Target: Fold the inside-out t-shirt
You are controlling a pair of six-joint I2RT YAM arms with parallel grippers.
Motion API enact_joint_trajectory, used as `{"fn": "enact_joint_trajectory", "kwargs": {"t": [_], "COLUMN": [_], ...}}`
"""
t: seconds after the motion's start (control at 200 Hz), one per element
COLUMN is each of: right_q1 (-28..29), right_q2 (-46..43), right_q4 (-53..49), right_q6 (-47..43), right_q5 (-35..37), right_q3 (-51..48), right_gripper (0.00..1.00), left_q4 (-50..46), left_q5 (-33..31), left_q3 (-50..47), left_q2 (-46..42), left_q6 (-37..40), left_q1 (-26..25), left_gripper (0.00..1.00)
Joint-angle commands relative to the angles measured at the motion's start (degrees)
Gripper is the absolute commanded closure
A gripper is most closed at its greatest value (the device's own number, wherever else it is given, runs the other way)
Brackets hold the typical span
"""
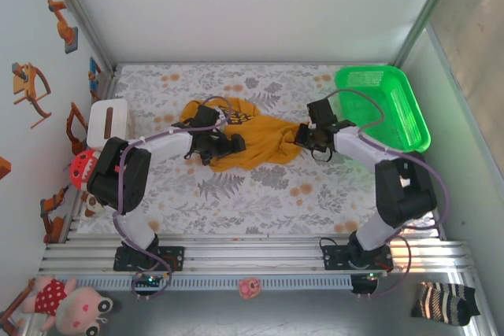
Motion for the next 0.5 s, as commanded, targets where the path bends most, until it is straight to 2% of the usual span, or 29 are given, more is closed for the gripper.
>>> {"fn": "enact_joint_trajectory", "kwargs": {"t": [0.0, 0.225, 0.361, 0.446, 0.496], "right_q1": [0.2, 0.3, 0.3, 0.3, 0.3], "right_q2": [-5.3, -8.8, -9.8, -11.8, -12.4], "right_q4": [-1.7, -1.7, -6.2, -7.3, -8.0], "right_q6": [1.7, 6.6, 8.5, 8.3, 7.4], "right_q5": [3.1, 0.8, 3.2, 4.2, 4.6], "right_q3": [-3.8, -13.6, -16.2, -15.4, -13.7], "right_gripper": [1.00, 1.00, 1.00, 0.82, 0.75], "left_q4": [-1.7, -1.5, -1.7, -2.0, -2.2], "left_q5": [-0.3, 0.0, 0.0, 0.2, 0.2], "left_q3": [0.1, 0.3, 0.7, 0.9, 1.0], "left_q2": [1.9, 2.2, 2.5, 2.6, 2.6], "left_q6": [0.6, 0.6, 0.5, 0.7, 0.8], "left_q1": [-0.1, 0.1, 0.2, 0.2, 0.3], "left_gripper": [0.01, 0.01, 0.01, 0.01, 0.01]}}
